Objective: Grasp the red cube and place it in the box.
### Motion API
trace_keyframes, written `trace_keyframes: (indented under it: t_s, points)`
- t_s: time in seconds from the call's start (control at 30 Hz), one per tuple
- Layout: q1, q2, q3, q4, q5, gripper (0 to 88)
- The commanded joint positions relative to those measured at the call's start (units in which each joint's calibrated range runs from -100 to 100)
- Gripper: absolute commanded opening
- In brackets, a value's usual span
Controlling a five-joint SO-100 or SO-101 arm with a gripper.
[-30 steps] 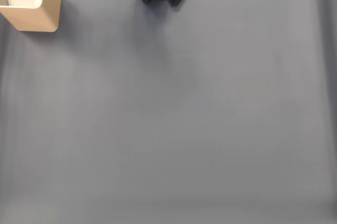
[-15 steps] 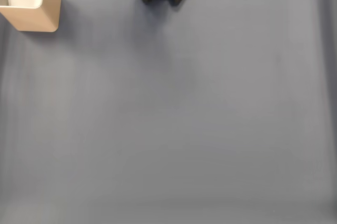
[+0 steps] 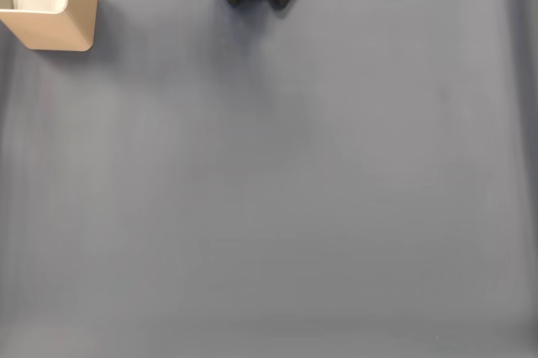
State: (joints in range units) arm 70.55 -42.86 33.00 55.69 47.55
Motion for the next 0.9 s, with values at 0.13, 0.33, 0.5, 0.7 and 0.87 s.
trace_keyframes:
  t_s: [0.13, 0.33, 0.5, 0.7, 0.87]
  points:
    - [1.1, -0.2, -0.2, -1.5, 0.8, 4.0]
    - [1.2, -1.1, 0.8, -1.8, 0.9, 4.0]
    - [1.2, -2.5, 2.9, -2.2, 1.2, 4.0]
    - [1.2, -3.3, 4.5, -2.6, 1.3, 4.0]
    - [1.0, -3.3, 4.5, -3.0, 1.2, 4.3]
